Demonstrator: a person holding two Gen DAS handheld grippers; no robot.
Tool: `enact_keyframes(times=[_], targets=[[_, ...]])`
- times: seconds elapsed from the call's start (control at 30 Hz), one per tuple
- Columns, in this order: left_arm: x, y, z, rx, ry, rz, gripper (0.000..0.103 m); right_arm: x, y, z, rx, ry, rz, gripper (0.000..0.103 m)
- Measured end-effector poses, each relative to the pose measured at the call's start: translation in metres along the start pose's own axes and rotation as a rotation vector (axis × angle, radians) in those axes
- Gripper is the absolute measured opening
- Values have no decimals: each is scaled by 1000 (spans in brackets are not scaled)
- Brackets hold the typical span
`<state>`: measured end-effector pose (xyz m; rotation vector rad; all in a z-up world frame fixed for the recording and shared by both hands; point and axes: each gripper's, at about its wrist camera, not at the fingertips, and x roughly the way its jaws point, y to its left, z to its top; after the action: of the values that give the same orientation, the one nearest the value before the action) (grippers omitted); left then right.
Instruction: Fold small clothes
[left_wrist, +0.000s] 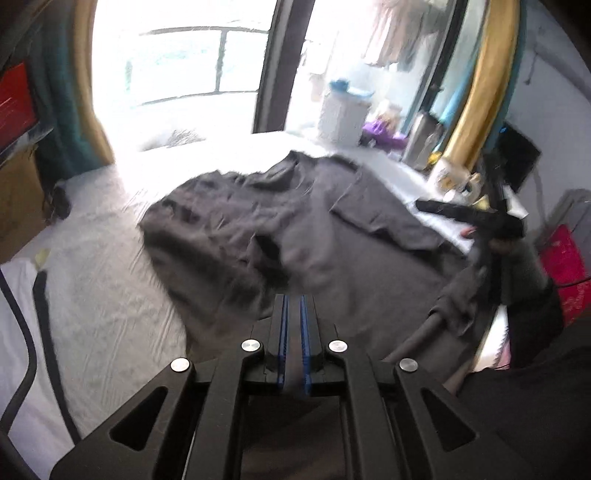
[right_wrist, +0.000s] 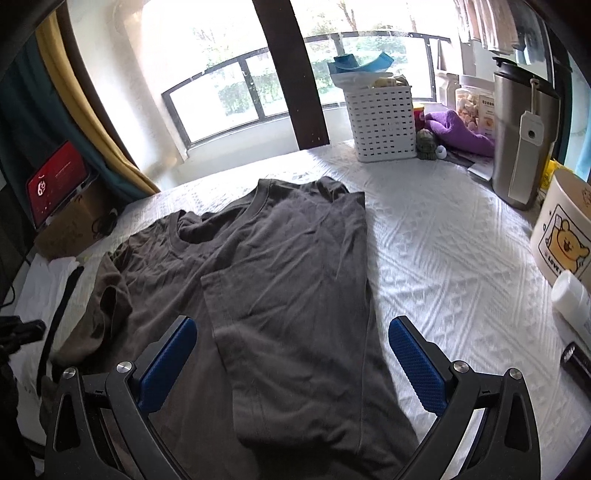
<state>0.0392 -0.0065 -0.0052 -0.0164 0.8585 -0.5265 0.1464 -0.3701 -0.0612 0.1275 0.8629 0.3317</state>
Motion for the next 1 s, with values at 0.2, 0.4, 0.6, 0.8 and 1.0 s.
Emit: enact_keyframes(times=[0.2, 0.4, 0.6, 0.8, 1.0], targets=[[11, -6, 14, 39, 15, 8, 45, 2, -8, 10, 18, -8, -8, 103], [61, 38, 25, -43, 91, 302, 47, 5, -10, 12, 17, 0, -14, 103], [93, 39, 38, 30, 99, 361, 47, 3, -19, 12, 37, -4, -29, 103], [138, 16, 38, 182, 210, 395, 47, 2, -30, 9, 66, -1, -45, 103], [133, -11, 46, 202, 172, 213, 47, 1, -33, 7, 71, 6, -53, 103]])
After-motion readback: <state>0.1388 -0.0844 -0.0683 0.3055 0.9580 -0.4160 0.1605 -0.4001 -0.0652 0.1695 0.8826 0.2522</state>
